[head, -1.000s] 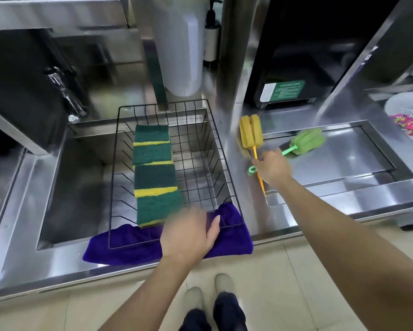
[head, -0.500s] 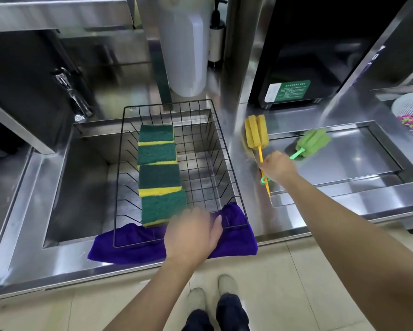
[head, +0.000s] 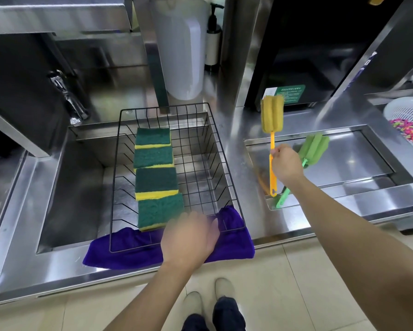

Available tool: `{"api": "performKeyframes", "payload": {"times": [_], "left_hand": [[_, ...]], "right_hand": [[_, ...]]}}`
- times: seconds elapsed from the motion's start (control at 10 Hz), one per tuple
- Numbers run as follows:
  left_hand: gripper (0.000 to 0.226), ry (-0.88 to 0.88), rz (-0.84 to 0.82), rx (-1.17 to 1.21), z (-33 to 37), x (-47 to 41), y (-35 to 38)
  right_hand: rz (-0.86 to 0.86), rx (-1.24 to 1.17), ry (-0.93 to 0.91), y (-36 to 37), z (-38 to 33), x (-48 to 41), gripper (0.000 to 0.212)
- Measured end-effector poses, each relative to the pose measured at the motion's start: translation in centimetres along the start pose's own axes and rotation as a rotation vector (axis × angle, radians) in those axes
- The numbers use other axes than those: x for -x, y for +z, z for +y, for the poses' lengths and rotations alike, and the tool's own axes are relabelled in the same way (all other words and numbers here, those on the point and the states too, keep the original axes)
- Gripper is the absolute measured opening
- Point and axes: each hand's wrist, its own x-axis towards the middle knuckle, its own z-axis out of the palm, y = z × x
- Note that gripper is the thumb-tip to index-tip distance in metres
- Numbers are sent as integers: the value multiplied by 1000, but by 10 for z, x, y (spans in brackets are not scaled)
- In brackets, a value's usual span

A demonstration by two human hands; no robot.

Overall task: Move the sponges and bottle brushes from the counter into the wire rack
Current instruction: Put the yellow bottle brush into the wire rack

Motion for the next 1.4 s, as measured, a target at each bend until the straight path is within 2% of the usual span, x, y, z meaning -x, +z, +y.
{"api": "performKeyframes", "payload": {"times": [0.2,0.4,0.5,0.6,0.7,0.8,1.0,1.2,1.3,1.4], "left_hand": [[44,-4,-12,7,0,1,0],[43,-30,-36,18,-1,-1,-1],[45,-41,-57,40,-1,-2,-5],[45,-53,-55,52,-7,-1,-10],[45,-68,-44,29,-18,3,-12],[45,-68,-30,3,-22,8,-9],[42,-53,10,-20,-23,12,-3],[40,-57,22,-23,-22,12,-3],[39,-63,22,-25,-22,13,-3],[39,-59,16,-27,-22,12,-3]], "right_hand": [[124,-143,-90,-5,-17,7,14],[211,-378,-282,-11,-62,23,22],[151,-407,-330,-2,-81,28,22],[-32,-477,-300,19,-94,34,15],[-310,-444,-225,43,-102,49,16],[-447,-185,-268,64,-105,64,19],[-563,-3,-277,98,-97,72,14],[-632,11,-242,108,-101,72,28],[-644,7,-201,111,-101,71,18],[-675,18,-158,112,-98,71,18]]}}
